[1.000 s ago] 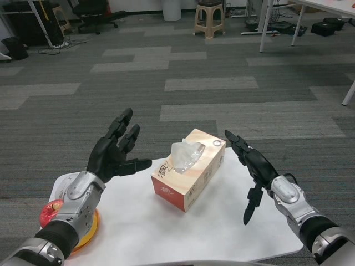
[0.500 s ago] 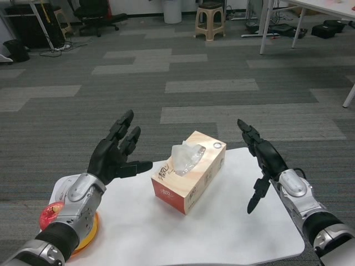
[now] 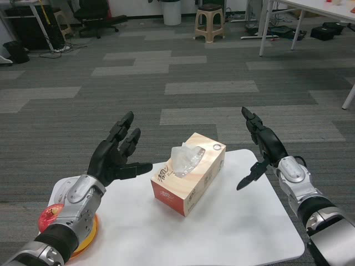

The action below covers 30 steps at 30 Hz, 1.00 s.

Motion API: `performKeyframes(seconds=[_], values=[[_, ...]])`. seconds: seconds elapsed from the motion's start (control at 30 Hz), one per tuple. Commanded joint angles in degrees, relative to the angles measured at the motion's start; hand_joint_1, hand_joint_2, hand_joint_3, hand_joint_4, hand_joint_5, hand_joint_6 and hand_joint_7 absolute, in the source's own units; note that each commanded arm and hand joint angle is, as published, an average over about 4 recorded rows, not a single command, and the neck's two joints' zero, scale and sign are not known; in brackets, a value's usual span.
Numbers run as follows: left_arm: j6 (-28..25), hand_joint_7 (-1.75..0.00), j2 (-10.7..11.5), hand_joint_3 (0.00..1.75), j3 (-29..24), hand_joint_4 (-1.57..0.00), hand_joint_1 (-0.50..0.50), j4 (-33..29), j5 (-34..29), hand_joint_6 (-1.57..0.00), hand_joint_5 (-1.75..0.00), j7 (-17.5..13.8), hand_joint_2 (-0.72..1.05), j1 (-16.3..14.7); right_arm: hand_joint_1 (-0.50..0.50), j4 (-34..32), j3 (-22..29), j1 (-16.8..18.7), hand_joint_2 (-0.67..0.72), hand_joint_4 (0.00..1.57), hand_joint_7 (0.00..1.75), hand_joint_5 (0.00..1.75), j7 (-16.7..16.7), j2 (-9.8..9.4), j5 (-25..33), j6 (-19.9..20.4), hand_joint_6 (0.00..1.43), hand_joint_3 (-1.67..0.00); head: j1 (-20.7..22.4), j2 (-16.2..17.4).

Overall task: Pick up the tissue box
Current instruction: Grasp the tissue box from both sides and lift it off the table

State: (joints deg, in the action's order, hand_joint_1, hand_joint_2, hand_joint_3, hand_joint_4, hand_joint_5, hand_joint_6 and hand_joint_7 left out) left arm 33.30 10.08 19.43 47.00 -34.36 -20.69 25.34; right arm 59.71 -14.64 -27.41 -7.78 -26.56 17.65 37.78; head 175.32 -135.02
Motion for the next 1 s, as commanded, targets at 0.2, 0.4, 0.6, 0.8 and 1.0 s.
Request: performKeyframes(seconds=[0.2, 0.4, 0.6, 0.8, 1.0], values=[[0.01, 0.00, 0.74, 0.04, -0.18, 0.00, 0.50, 0.69, -0.19, 0.00, 0.00, -0.05, 1.05, 0.99, -0.38, 6.03, 0.09, -4.81, 0.04, 0.00, 0.00, 0.00, 0.80, 3.14, -4.16, -2.49, 0.00, -0.26, -0.16, -0.03], [0.01, 0.00, 0.74, 0.07, -0.09, 0.00, 0.50, 0.86, -0.19, 0.00, 0.00, -0.05, 1.05, 1.03, -0.34, 10.07, 0.00, -7.49, -0.02, 0.00, 0.00, 0.00, 3.57, 4.81, -7.63, -4.51, 0.00, -0.28, -0.29, -0.15], [0.01, 0.00, 0.74, 0.09, -0.14, 0.00, 0.50, 0.91, -0.19, 0.00, 0.00, -0.05, 1.05, 1.16, -0.33, 13.15, -0.08, -9.90, -0.03, 0.00, 0.00, 0.00, 6.42, 6.04, -13.70, -7.72, 0.00, -0.32, -0.35, -0.18], [0.01, 0.00, 0.74, 0.09, -0.01, 0.00, 0.50, 1.13, -0.19, 0.00, 0.00, -0.05, 1.05, 1.60, -0.29, 14.99, -0.57, -11.13, -0.03, 0.00, 0.00, 0.00, 8.62, 6.96, -18.58, -11.06, 0.00, -0.32, -0.52, -0.17], [0.01, 0.00, 0.71, 0.04, 0.19, 0.00, 0.50, 1.23, -0.19, 0.00, 0.00, -0.05, 1.05, 1.82, -0.29, 16.40, -0.79, -11.95, -0.03, 0.00, 0.00, 0.00, 11.83, 7.51, -22.22, -13.02, 0.00, -0.32, -0.83, 0.03]])
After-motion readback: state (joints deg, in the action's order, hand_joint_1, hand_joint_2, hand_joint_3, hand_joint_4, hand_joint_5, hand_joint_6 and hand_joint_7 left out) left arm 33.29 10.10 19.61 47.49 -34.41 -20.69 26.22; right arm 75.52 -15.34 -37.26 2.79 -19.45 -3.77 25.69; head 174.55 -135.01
